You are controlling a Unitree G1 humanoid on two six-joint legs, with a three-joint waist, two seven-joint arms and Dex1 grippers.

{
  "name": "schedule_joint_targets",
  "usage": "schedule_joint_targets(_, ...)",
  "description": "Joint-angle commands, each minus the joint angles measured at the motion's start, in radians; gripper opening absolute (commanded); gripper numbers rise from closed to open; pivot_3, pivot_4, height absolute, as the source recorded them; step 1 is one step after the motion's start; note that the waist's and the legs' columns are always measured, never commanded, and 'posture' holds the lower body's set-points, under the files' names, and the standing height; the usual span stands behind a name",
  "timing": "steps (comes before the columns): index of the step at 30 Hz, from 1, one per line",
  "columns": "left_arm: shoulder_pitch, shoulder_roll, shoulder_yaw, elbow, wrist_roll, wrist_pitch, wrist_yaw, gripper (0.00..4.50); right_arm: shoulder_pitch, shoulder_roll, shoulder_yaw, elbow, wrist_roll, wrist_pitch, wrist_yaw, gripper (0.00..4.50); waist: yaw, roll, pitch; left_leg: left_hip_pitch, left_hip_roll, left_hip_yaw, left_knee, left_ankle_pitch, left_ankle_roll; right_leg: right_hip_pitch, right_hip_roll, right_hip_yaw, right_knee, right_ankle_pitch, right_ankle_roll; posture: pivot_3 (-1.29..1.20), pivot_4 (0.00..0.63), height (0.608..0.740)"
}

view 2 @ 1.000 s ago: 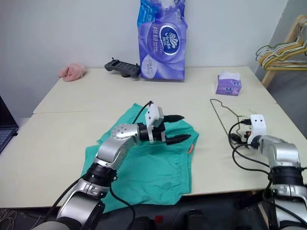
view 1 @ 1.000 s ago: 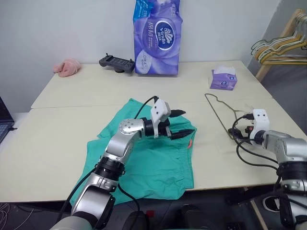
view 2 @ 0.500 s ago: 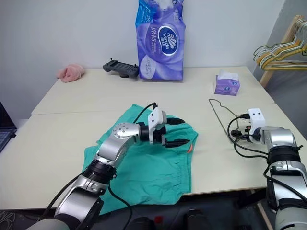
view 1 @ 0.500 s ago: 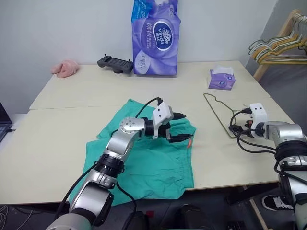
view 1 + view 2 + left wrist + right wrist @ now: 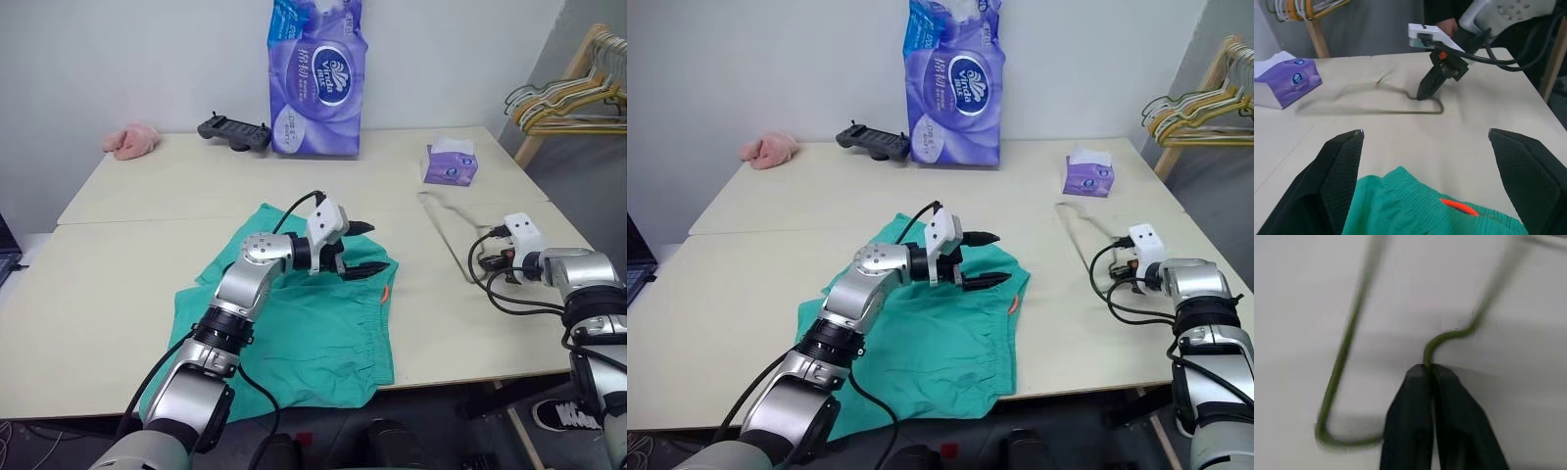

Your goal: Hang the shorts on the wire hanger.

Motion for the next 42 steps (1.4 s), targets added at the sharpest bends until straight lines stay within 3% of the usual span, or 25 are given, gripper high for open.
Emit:
schedule_joint_targets(1,-0.042,-0.009,0.026,-0.010,-0.010,-0.012,0.003,4.36,0.038,0.005,0.034,-0.006,-0.033,-0.041,0.011,0.02,0.000,0.000,0.000,0.000,0.000,0.000,0.000,0.000,0.000,0.000,0.000,0.000,0.000,0.000,0.000,-0.01,0.045,0.740)
schedule_joint_targets(8,-0.090,0.000,0.062,0.079,0.006,-0.077,0.031,4.36,-0.009,-0.107,0.038,0.014,-0.144,-0.359,-0.120,0.02,0.001,0.005,0.001,-0.001,-0.003,0.001,0.000,0.000,0.000,-0.001,-0.002,0.001,0.000,0.000,0.000,-0.02,0.042,0.740)
schedule_joint_targets(13,-0.194,0.040,0.118,0.230,0.017,-0.157,0.028,4.36,-0.001,-0.276,0.121,-0.022,-0.314,-0.765,-0.197,0.02,-0.001,0.007,0.001,-0.003,-0.004,0.004,0.000,0.000,0.000,-0.003,-0.004,0.002,0.000,0.000,0.001,-0.06,0.034,0.740)
schedule_joint_targets(18,-0.307,0.070,0.159,0.382,0.007,-0.188,-0.011,4.36,0.027,-0.429,0.233,-0.021,-0.525,-1.124,-0.321,0.02,-0.008,0.007,0.001,-0.002,-0.003,0.007,0.000,0.000,-0.001,-0.004,-0.003,0.004,0.000,-0.001,0.002,-0.07,0.027,0.740)
schedule_joint_targets(22,-0.427,0.082,0.202,0.478,-0.034,-0.086,-0.067,4.36,0.017,-0.567,0.362,-0.051,-0.837,-1.363,-0.587,0.02,-0.013,0.008,0.000,-0.002,-0.004,0.010,0.000,0.000,-0.001,-0.005,-0.004,0.006,0.001,-0.004,0.007,-0.08,0.010,0.740)
schedule_joint_targets(27,-0.471,0.089,0.165,0.521,-0.026,0.012,-0.225,4.36,-0.041,-0.575,0.394,-0.055,-0.949,-1.465,-0.715,0.02,-0.032,0.010,-0.002,-0.005,-0.005,0.012,0.000,0.000,-0.002,-0.009,-0.005,0.010,0.002,-0.003,0.007,-0.09,0.002,0.740)
schedule_joint_targets(32,-0.429,0.112,0.085,0.523,0.015,0.060,-0.411,4.36,-0.110,-0.539,0.380,-0.087,-0.943,-1.511,-0.706,0.02,-0.054,0.012,-0.003,-0.002,-0.005,0.016,0.000,0.001,-0.006,-0.009,-0.003,0.015,0.004,-0.003,0.007,-0.10,0.000,0.740)
schedule_joint_targets(42,-0.458,0.085,0.057,0.564,0.071,0.041,-0.458,4.36,-0.231,-0.494,0.362,-0.146,-0.921,-1.539,-0.650,0.02,-0.068,0.013,-0.003,-0.001,-0.005,0.019,0.001,-0.002,-0.004,-0.010,-0.004,0.019,0.006,-0.003,0.007,-0.12,0.002,0.740)
